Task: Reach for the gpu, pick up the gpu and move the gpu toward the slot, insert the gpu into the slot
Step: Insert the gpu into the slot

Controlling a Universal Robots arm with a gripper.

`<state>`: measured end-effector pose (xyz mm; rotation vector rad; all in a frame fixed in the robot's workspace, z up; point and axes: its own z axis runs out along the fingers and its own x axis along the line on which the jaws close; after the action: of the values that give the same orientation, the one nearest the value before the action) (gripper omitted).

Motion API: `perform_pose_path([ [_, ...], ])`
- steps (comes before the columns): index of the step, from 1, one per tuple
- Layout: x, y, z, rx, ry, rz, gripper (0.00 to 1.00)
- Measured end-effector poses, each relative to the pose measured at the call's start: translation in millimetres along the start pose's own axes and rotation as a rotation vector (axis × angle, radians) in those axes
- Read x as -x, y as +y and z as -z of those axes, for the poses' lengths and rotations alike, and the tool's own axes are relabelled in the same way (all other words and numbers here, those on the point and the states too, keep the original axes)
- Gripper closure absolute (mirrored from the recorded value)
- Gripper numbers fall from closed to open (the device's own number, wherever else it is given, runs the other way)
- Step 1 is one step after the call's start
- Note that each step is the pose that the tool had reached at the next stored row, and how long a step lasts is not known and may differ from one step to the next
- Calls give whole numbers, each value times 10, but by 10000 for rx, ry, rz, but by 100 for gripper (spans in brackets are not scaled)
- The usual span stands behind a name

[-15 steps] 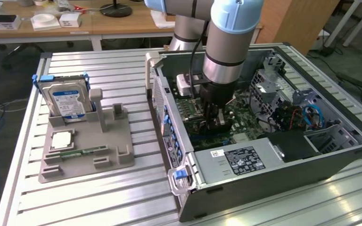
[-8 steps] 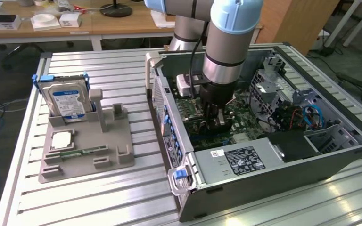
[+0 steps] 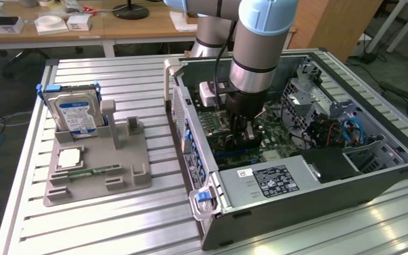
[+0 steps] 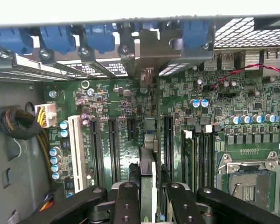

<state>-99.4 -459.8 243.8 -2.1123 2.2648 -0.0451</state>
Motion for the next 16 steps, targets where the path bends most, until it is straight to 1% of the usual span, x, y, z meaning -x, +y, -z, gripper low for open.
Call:
perform_pose_path([
  [12,-11,0,1,0,2,-2,74],
  [16,-12,1,-20,3,5,-2,74],
])
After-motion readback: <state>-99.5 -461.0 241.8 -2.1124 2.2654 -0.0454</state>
